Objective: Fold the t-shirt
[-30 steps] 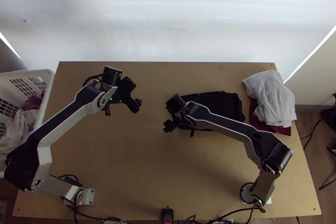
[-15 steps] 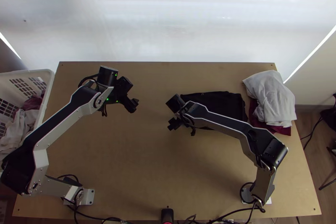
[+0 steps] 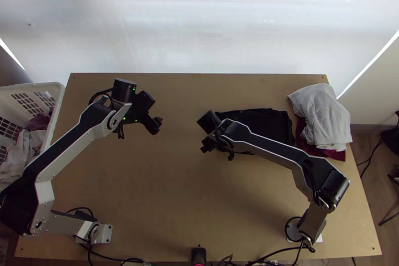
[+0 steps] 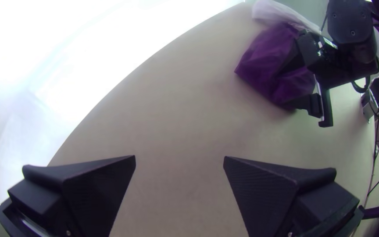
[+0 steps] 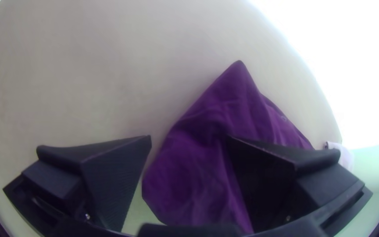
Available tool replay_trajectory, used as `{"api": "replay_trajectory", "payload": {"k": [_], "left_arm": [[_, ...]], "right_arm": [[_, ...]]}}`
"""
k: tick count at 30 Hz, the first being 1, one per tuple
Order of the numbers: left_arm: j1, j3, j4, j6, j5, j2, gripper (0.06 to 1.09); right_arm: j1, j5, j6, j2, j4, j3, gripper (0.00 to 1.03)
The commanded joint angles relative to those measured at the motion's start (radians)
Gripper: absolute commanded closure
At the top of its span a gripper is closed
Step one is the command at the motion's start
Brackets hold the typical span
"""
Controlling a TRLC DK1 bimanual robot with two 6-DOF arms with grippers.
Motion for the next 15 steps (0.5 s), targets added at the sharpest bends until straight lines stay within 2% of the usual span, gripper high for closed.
{"api": "replay_trajectory", "payload": {"k": [1,9,15], "left_arm": [[0.007,-0.018,-0.002,0.005,-0.001,-0.019,0.11],[0.012,-0.047,-0.002,0.017,-0.001,-0.039,0.11],[0.025,-0.050,-0.002,0.025,-0.001,-0.048,0.11]], "right_arm": [[0.010,0.013,0.001,0.009,-0.002,-0.016,0.24],[0.007,0.024,0.010,0.078,-0.002,-0.002,0.22],[0.001,0.088,0.012,0.121,0.001,-0.011,0.22]]}}
